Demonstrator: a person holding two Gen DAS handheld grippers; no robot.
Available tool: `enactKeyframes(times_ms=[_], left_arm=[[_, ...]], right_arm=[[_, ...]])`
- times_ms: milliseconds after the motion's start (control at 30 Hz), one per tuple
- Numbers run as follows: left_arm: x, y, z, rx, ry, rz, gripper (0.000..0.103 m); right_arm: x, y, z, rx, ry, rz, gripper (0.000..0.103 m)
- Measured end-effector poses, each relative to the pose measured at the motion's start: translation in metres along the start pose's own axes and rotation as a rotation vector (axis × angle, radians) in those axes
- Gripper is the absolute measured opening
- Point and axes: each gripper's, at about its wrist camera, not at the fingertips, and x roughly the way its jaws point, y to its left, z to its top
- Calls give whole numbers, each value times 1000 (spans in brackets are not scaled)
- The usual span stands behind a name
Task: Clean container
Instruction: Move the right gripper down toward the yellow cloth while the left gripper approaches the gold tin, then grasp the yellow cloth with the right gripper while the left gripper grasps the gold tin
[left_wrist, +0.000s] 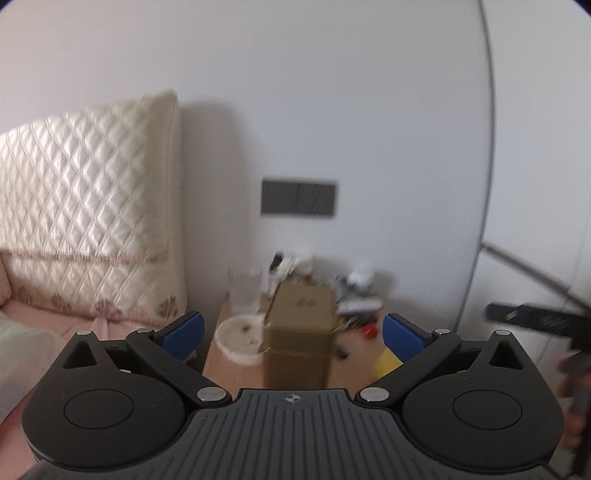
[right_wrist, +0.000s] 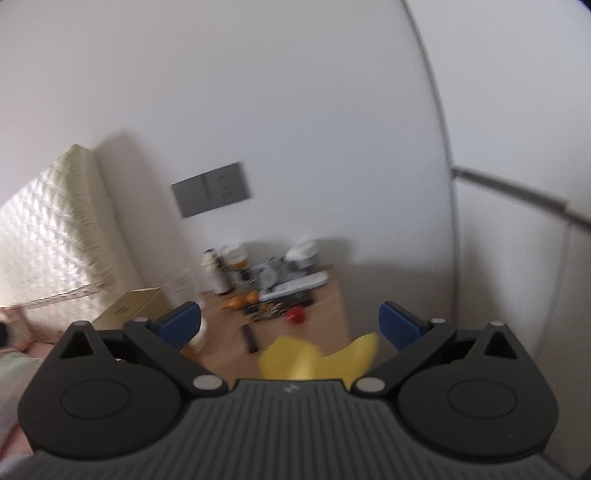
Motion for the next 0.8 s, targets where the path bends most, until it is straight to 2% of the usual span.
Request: enactKeyframes(times_ms=[200,400,633,800], left_arm=[[53,16,-8,-7,91,39,103],[83,17,-8,26,122,49,103],[109,-3,-25,56,193,13,103],[123,-8,-28,27,242,-28,103]], right_arm=[[40,-2,-9,-22,53,23,102],[87,-6,-16,-65,83,40,96],[139,-9,-27,-51,158,71,93],[149,-7,-24,-61,216,57,90]])
